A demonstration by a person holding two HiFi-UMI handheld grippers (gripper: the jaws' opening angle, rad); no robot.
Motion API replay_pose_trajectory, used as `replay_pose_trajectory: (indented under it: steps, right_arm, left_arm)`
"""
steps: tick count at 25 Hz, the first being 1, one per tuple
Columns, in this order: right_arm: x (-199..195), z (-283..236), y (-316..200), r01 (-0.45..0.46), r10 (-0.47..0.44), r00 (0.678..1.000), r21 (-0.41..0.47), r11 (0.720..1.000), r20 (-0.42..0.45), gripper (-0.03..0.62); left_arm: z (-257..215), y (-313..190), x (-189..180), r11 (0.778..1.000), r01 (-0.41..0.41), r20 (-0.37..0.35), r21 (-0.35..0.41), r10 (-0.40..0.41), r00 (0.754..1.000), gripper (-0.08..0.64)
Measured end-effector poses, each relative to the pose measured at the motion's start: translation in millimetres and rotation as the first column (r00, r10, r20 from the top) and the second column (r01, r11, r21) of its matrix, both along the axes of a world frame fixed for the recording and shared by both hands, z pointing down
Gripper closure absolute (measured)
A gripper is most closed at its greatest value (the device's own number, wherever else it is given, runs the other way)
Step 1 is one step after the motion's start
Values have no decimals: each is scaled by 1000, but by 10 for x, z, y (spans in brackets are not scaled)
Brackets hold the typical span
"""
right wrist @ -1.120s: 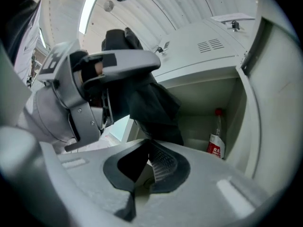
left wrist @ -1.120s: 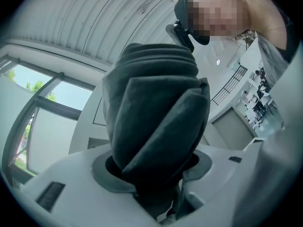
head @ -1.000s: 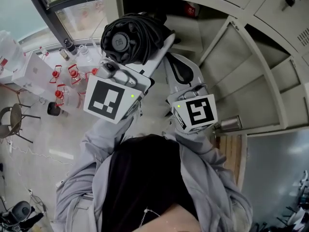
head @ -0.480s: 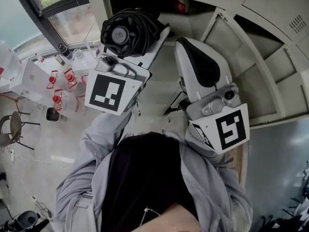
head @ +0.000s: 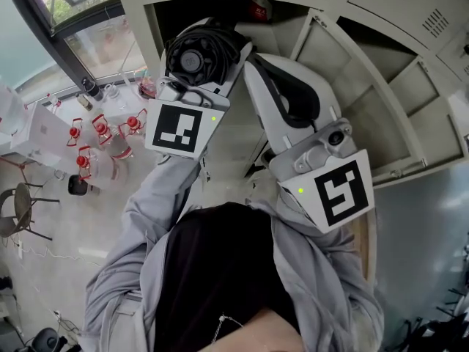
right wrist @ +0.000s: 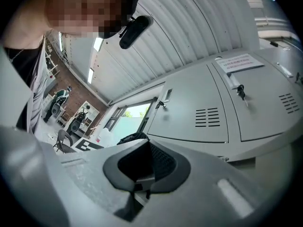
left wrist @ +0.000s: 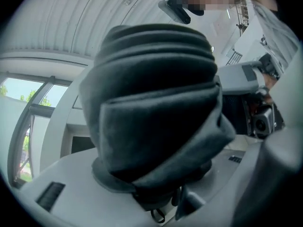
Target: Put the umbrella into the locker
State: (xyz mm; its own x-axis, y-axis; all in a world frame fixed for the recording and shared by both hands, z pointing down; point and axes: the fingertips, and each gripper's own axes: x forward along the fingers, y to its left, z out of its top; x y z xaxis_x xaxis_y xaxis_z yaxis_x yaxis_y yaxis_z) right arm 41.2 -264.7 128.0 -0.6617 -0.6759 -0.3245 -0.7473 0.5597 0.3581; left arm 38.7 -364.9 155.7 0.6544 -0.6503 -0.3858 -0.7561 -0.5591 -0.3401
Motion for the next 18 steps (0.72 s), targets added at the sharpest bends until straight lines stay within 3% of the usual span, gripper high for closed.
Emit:
replay_pose_trajectory:
  steps: [5, 10, 18]
  right_arm:
    - [-108, -57, 139, 47, -46, 998, 40, 998, -37, 589]
    - [-243, 72, 9, 65, -65, 995, -6, 998, -81, 588]
    - [-295, 241, -286, -65, 65, 988, 5, 998, -141, 589]
  left_arm:
    - [-1, -30, 65, 1000, 5, 20, 12, -5, 1000, 318]
    - [31, -34, 103, 1000, 17, 35, 23, -17, 999, 318]
    - [149, -108, 2, 999, 37, 35, -2, -37, 999, 313]
